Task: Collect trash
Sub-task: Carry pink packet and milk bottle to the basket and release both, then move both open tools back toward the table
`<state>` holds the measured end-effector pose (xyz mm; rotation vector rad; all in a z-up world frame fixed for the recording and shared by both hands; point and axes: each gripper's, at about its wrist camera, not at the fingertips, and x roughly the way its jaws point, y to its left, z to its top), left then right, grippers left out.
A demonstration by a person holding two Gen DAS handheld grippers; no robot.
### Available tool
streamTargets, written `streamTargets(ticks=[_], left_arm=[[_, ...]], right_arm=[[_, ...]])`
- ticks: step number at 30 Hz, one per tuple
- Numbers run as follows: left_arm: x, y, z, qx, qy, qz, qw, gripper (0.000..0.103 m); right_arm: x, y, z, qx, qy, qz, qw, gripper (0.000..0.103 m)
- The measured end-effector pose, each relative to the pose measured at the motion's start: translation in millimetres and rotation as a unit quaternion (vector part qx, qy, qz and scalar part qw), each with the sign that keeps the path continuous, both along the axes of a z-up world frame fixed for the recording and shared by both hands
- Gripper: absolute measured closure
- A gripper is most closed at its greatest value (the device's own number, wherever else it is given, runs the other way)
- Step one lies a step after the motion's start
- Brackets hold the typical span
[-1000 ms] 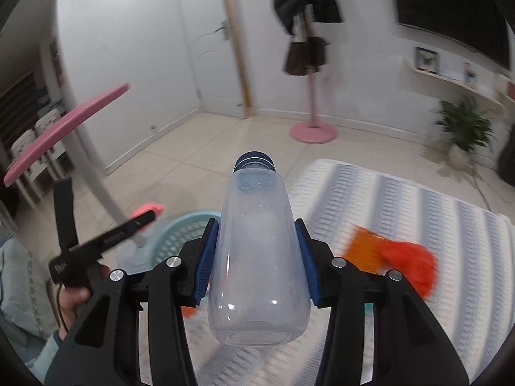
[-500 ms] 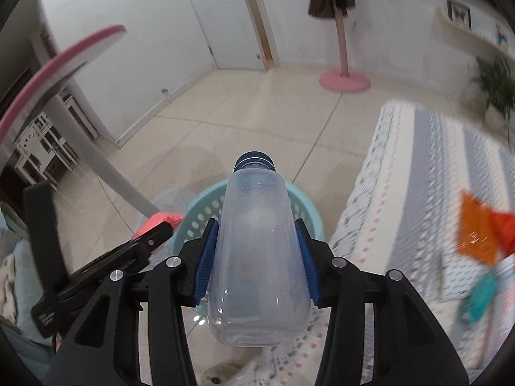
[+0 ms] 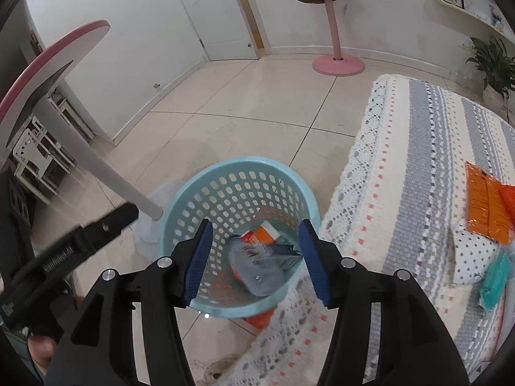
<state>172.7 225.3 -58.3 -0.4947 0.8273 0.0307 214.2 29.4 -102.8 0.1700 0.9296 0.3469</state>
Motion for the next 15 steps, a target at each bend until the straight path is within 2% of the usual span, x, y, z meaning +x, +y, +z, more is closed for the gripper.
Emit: streamTargets(ticks=[4,8,15], left_arm=[[-6,-17,18,-0.009,-0.024,-0.017,0.9995,0.030],[-12,-45,38,-0.001,-0.056,-0.046,0.9973,0.030],[-19,-128,54,0.010,-0.087,-0.132,0.9873,0.030]], right_arm=[[-19,-18,17,-0.005,-0.015,0.001,1.000,0.051],[-43,-46,44,-0.018,-0.053,-0.007,0.998,0.051],[-85,-123,78,-0.040,-0.099,-0.058,0.993,0.051]])
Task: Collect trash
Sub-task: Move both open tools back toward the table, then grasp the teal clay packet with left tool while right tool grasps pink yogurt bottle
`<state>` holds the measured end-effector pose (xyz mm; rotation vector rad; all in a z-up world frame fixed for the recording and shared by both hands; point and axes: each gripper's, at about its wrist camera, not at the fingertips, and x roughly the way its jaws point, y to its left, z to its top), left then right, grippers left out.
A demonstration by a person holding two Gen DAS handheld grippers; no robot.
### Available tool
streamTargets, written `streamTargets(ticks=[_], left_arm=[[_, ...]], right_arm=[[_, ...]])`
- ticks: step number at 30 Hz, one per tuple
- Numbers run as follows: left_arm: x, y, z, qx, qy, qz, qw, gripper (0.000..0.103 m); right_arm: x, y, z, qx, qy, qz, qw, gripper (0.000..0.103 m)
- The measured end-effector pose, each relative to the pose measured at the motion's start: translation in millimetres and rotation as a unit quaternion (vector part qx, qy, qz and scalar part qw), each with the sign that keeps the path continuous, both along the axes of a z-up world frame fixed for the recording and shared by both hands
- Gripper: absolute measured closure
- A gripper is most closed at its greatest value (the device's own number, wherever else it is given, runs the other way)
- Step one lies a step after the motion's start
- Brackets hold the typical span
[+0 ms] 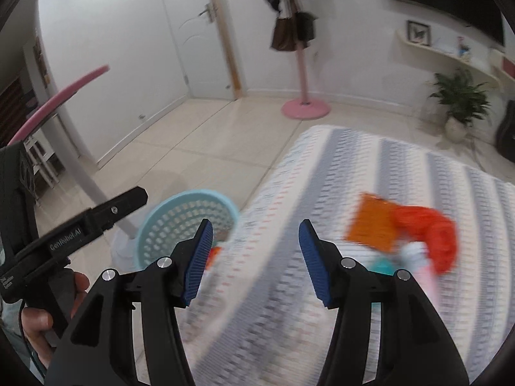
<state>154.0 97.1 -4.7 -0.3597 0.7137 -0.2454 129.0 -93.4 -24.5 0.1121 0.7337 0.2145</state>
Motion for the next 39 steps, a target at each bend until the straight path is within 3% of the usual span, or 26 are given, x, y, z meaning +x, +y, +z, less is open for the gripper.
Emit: streamTargets(ticks=[7,14,22,32,39], left_arm=[[-2,-92,-17,0.036,0.007,-0.091,0.9952,0.030],[10,-149,-47,0.040,0.047,-0.144,0.9877,0.033],[24,-200,-90,0.071,0.105,-0.190,0.9735,0.046],[28,-227,-113,0.089,0.128,-0.213,0.9645,0.053],[31,-236,-122,0.091,0.142,-0.220,0.9609,0.067]], right_arm=[[-21,-94,4,-0.005,-0.001,-0.076,0.997,0.051],[-30,-154,-24,-0.014,0.046,-0.107,0.993,0.051],[-34,-170,-72,-0.011,0.110,-0.091,0.990,0.051],[-36,-173,-92,-0.005,0.130,-0.078,0.988,0.051],[-34,-173,-104,-0.003,0.145,-0.075,0.987,0.052]])
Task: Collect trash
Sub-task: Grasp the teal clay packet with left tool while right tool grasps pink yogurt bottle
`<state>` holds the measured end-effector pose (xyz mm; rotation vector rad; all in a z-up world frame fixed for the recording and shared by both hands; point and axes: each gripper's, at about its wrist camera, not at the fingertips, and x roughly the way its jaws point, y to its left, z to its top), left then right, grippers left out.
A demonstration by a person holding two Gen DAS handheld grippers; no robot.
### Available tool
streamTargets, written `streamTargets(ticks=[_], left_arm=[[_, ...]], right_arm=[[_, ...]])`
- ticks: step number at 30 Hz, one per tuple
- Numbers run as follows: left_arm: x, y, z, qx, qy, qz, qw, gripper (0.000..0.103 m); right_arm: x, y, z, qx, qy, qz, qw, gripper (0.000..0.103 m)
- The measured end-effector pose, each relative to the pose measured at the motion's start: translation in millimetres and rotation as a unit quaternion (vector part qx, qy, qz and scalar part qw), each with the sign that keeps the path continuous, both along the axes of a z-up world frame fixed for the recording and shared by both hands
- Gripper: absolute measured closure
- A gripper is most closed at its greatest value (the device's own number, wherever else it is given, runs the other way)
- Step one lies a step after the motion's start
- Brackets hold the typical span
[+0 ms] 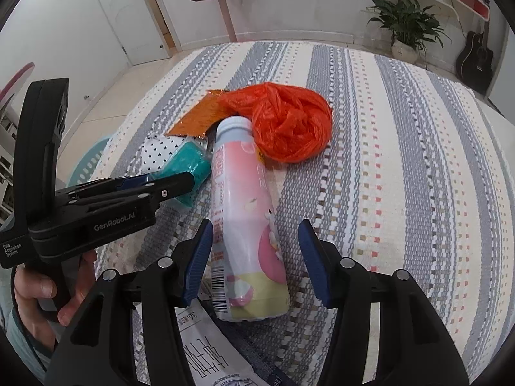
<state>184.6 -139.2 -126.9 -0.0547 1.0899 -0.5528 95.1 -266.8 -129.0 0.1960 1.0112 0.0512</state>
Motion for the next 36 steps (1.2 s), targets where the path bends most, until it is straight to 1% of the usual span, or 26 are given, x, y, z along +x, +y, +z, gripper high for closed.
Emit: streamTargets(ticks=[5,15,17,18,25,33,36], left_arm=[[-1,1,2,0.001,-0.012,0.000,0.9999,0.069],[-7,20,22,-0.007,-0.042,0.011,0.9990,0.071],[-7,23,24,-0.009,-0.044,0.016,0.9989,0.071],[-7,25,25,-0.012,-0.044,0.020,0.9988,0.071],[-3,47,41,-0.034,-0.056,0.047,0.9967,0.071],[2,87,52,-0.045,-0.068,0.084,0.9931,0.071],[4,103,57,-0.049,-0.073,0.097,0.9914,0.071]], right_arm=[[1,0,-3,0.007,0.004,0.003,1.000,0.052],[17,16,-14,-0.004,0.019,0.014,1.000,0.052],[19,18,-15,-0.008,0.022,0.014,1.000,0.056],[20,18,-16,-0.010,0.024,0.013,1.000,0.056],[22,15,-11,0.012,0.017,0.011,1.000,0.057],[21,21,12,0.048,-0.006,0.015,0.999,0.057],[20,23,19,0.073,-0.013,0.017,0.997,0.057]])
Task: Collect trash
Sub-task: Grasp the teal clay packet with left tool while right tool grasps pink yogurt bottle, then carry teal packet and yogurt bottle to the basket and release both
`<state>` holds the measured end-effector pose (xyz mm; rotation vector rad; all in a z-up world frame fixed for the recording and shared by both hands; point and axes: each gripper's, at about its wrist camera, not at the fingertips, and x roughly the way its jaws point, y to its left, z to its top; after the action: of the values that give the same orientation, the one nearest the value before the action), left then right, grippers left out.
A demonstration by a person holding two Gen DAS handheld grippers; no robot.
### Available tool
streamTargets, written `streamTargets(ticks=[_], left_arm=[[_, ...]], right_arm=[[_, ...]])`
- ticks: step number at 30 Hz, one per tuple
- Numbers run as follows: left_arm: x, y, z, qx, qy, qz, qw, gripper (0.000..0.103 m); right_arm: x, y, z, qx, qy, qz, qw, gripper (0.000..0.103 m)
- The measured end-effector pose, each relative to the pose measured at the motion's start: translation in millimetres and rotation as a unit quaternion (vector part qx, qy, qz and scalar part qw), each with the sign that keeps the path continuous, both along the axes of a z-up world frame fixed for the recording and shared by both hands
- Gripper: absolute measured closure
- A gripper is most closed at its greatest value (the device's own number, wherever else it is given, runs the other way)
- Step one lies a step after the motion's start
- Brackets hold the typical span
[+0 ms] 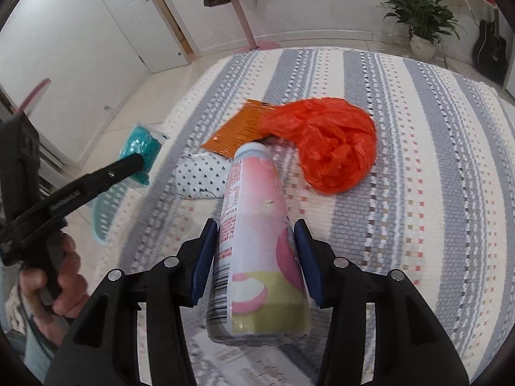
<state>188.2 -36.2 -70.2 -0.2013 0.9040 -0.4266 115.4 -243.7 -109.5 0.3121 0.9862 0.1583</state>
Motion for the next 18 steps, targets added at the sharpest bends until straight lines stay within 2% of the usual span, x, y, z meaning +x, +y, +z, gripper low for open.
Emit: streamTargets(ticks=[8,14,17,18], left_arm=[[0,44,15,-0.020,-0.016,0.040,0.9989,0.071],[-2,76,22,-0.028,-0.022,0.066,0.9972,0.071],[-3,87,24,-0.028,-0.023,0.072,0.9968,0.071],[-3,90,24,-0.027,-0.024,0.074,0.9966,0.071]], right_arm=[[0,10,31,0.043,-0.027,0.002,0.999,0.058],[1,33,53,0.032,-0.052,0.018,0.998,0.060],[5,52,45,0.024,-0.038,0.036,0.998,0.072],[5,56,41,0.023,-0.032,0.040,0.998,0.082]])
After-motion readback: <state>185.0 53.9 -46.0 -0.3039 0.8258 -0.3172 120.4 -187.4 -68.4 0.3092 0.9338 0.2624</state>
